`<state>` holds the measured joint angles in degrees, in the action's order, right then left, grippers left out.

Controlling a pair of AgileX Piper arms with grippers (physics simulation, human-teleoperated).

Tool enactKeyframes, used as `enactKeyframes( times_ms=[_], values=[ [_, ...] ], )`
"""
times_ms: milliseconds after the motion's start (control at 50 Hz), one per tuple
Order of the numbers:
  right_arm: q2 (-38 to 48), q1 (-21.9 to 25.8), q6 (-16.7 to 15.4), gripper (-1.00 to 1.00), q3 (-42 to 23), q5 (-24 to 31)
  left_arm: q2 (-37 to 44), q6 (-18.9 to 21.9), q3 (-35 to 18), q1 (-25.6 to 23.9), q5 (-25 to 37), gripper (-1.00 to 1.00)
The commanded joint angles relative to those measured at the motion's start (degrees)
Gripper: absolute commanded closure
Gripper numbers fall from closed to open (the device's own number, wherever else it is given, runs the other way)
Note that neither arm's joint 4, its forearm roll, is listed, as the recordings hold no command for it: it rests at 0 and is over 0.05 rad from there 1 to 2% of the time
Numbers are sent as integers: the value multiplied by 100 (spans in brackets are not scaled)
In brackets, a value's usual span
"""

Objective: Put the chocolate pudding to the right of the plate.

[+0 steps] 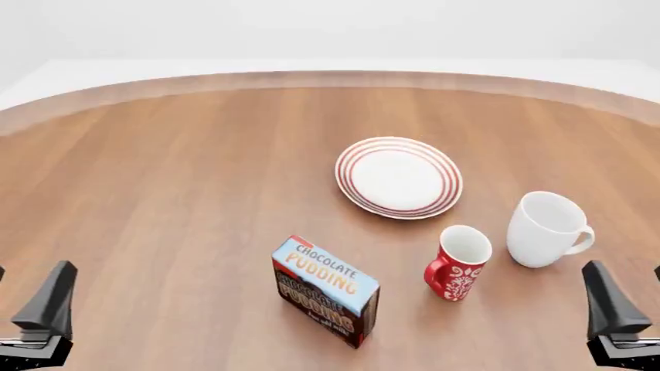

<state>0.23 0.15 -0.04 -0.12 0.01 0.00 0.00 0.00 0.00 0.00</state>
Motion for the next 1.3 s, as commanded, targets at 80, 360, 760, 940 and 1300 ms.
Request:
enactKeyframes(
  times_ms=[80,360,760,940,1300],
  values=[
    [2,71,-20,-100,-15,61,0,0,0,0,0,-100],
    [132,405,-390,-100,-272,238,0,0,0,0,0,-100],
    [2633,1684,-1415,-100,-3539,478,0,0,0,0,0,-100],
    [3570,2194,-1859,-100,-5298,1350,0,0,0,0,0,-100],
    [5106,3644,-2021,-100,-7429,2332,0,0,0,0,0,-100]
  ],
)
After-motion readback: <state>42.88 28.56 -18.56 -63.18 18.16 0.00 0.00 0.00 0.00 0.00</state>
